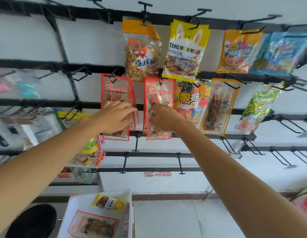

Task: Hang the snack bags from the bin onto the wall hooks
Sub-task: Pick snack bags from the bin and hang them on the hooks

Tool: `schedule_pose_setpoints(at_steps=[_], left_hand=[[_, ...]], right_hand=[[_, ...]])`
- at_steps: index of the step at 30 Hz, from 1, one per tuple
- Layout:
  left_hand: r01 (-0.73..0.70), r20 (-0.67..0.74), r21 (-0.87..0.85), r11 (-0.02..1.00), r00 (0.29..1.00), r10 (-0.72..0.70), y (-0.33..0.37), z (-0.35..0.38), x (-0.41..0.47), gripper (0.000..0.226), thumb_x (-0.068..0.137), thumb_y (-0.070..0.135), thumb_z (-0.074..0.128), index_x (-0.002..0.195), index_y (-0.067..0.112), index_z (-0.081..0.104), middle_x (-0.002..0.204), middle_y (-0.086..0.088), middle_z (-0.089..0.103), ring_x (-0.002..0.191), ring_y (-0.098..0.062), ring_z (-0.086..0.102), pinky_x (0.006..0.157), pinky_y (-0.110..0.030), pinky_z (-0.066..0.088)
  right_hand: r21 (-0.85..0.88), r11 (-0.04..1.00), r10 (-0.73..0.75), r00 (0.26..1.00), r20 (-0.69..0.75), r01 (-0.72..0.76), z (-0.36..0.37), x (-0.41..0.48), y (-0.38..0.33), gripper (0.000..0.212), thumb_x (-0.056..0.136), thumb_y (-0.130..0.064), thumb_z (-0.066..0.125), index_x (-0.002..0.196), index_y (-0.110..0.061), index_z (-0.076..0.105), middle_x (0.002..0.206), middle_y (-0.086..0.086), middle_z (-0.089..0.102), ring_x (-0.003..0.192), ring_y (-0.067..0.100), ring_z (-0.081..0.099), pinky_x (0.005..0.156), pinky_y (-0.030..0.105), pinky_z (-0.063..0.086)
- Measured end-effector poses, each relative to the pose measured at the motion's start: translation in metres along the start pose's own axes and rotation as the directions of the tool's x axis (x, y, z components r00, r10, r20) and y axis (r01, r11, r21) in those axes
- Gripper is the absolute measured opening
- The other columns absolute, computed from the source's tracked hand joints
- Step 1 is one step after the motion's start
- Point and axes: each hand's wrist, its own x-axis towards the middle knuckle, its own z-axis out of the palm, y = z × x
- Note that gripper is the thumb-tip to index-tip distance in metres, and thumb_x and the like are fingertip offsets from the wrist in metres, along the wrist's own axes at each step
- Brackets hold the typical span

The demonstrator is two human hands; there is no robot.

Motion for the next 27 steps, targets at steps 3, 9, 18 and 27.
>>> schedule_pose_setpoints(at_steps=[3, 9, 18, 27], left_hand=[[0.114, 0.054, -0.020, 0.993, 0.992, -0.113, 0.009, -0.011, -0.034, 0.050, 0.103, 0.042, 0.035, 0.152, 0.033, 0.026, 0.159, 0.004, 0.024, 0.144, -0.022, 0.023, 0.115, -0.045, 0.016], [0.277, 0.186, 0.034, 0.960, 0.942, -0.278, 0.015, -0.008, -0.102, 0.051, 0.102, 0.046, 0.035, 0.151, 0.034, 0.027, 0.158, 0.000, 0.029, 0.147, -0.025, 0.018, 0.117, -0.047, 0.013], [0.411, 0.207, 0.012, 0.911, 0.891, -0.405, -0.001, -0.004, -0.189, 0.046, 0.101, 0.041, 0.039, 0.146, 0.033, 0.037, 0.148, 0.001, 0.044, 0.138, -0.024, 0.035, 0.109, -0.044, 0.024], [0.477, 0.258, -0.060, 0.877, 0.856, -0.448, -0.047, 0.030, -0.228, 0.049, 0.097, 0.048, 0.035, 0.144, 0.036, 0.038, 0.144, 0.003, 0.050, 0.130, -0.025, 0.047, 0.103, -0.046, 0.040]], right_hand=[[-0.044, 0.998, -0.036, 0.998, 0.053, 0.038, 0.004, -0.010, -0.013, 0.044, 0.095, -0.036, 0.052, 0.135, -0.016, 0.050, 0.130, 0.009, 0.059, 0.115, 0.029, 0.057, 0.098, 0.043, 0.046], [0.010, 0.984, -0.177, 0.979, 0.106, 0.177, 0.022, -0.031, -0.048, 0.041, 0.095, -0.038, 0.051, 0.132, -0.021, 0.052, 0.134, 0.006, 0.056, 0.122, 0.029, 0.052, 0.100, 0.043, 0.044], [0.061, 0.938, -0.346, 0.916, 0.203, 0.340, 0.059, -0.040, -0.116, 0.048, 0.096, -0.043, 0.052, 0.137, -0.020, 0.048, 0.139, 0.006, 0.053, 0.126, 0.029, 0.049, 0.104, 0.044, 0.041], [0.071, 0.930, -0.365, 0.875, 0.317, 0.361, 0.107, -0.020, -0.161, 0.046, 0.096, -0.043, 0.050, 0.137, -0.022, 0.048, 0.140, 0.008, 0.051, 0.127, 0.030, 0.047, 0.103, 0.042, 0.040]])
